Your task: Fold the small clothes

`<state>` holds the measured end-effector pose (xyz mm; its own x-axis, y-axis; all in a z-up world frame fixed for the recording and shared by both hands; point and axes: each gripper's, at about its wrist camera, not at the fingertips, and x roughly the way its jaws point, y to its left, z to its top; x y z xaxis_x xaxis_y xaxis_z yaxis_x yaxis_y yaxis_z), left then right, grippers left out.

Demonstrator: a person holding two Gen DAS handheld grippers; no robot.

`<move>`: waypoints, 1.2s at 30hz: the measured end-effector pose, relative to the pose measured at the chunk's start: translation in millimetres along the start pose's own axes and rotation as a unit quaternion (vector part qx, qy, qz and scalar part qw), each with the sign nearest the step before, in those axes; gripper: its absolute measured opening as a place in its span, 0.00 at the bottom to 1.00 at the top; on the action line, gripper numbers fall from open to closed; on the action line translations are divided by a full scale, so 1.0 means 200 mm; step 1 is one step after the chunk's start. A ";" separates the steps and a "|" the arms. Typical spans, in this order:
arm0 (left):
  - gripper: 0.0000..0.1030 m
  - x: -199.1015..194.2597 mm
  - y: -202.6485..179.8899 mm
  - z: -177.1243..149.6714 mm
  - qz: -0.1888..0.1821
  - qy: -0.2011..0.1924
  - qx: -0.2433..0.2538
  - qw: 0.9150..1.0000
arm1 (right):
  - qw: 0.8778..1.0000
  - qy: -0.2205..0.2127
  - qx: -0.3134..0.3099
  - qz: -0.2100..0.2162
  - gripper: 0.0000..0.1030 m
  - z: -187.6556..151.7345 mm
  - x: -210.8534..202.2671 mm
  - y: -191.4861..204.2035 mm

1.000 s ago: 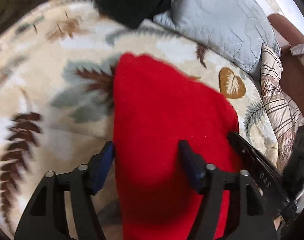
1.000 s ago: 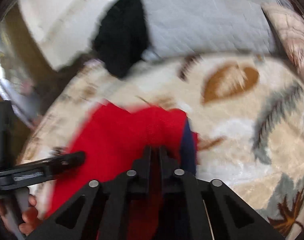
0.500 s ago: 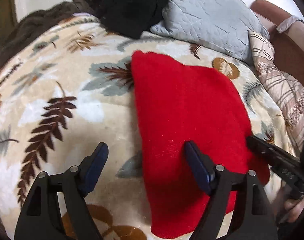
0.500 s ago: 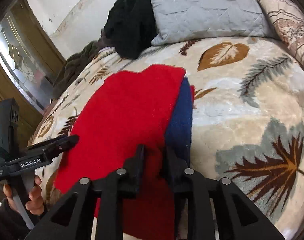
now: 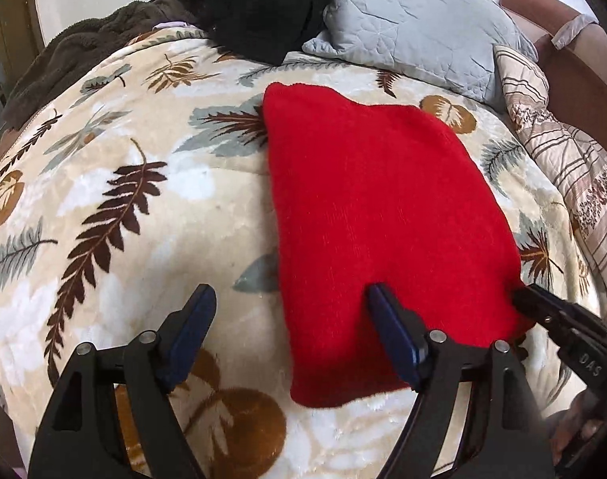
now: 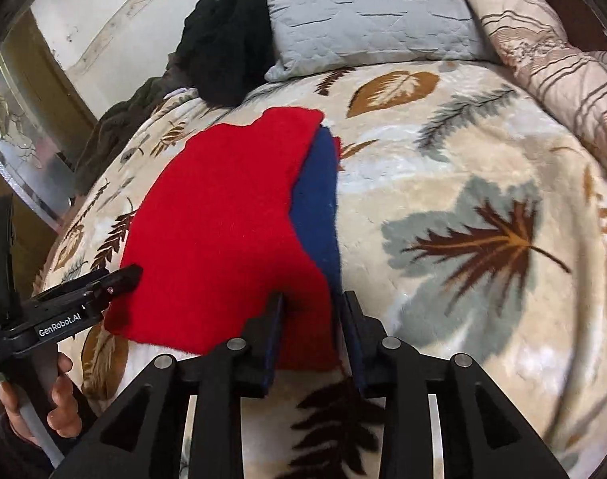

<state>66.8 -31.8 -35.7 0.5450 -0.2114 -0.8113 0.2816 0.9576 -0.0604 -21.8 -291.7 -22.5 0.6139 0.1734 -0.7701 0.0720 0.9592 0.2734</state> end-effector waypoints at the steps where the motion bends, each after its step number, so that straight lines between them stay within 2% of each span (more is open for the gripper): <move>1: 0.78 -0.01 0.00 -0.01 0.000 0.001 0.000 1.000 | 1.000 0.002 -0.002 -0.007 0.31 -0.01 -0.02 0.00; 3: 0.78 -0.02 -0.01 -0.02 0.001 0.001 0.003 1.000 | 1.000 0.009 0.000 -0.022 0.46 -0.01 -0.06 0.00; 5: 0.77 -0.04 -0.02 -0.04 0.003 0.001 0.007 1.000 | 0.999 0.014 0.007 -0.037 0.56 -0.03 -0.10 -0.02; 8: 0.77 -0.07 -0.02 -0.06 0.003 0.006 0.006 1.000 | 0.998 0.017 0.002 -0.060 0.65 -0.05 -0.14 -0.02; 12: 0.78 -0.12 0.03 -0.10 -0.004 0.009 0.002 1.000 | 0.996 0.011 -0.016 -0.086 0.69 -0.07 -0.19 -0.03; 17: 0.78 -0.18 0.10 -0.14 -0.009 0.013 -0.008 1.000 | 0.996 -0.003 0.000 -0.086 0.71 -0.08 -0.22 -0.06; 21: 0.78 -0.20 0.13 -0.16 -0.007 0.009 -0.007 1.000 | 0.998 -0.006 0.003 -0.066 0.71 -0.06 -0.21 -0.03; 25: 0.78 -0.22 0.12 -0.17 0.004 0.007 0.006 1.000 | 0.998 -0.021 -0.025 -0.050 0.71 -0.04 -0.21 0.06; 27: 0.78 -0.24 0.13 -0.19 0.005 -0.003 0.010 1.000 | 0.998 -0.016 -0.041 -0.044 0.74 -0.04 -0.21 0.11; 33: 0.78 -0.24 0.14 -0.21 0.017 -0.019 0.024 0.999 | 0.992 0.020 -0.090 -0.089 0.82 -0.10 -0.21 0.18; 36: 0.79 -0.24 0.12 -0.22 0.034 -0.028 0.037 0.998 | 0.989 0.007 -0.105 -0.101 0.90 -0.14 -0.28 0.20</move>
<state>12.7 10.7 -23.8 0.6076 -0.1599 -0.7780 0.2988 0.9536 0.0373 -75.0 -257.4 14.4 0.5922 -0.0254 -0.8054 0.0270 0.9996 -0.0117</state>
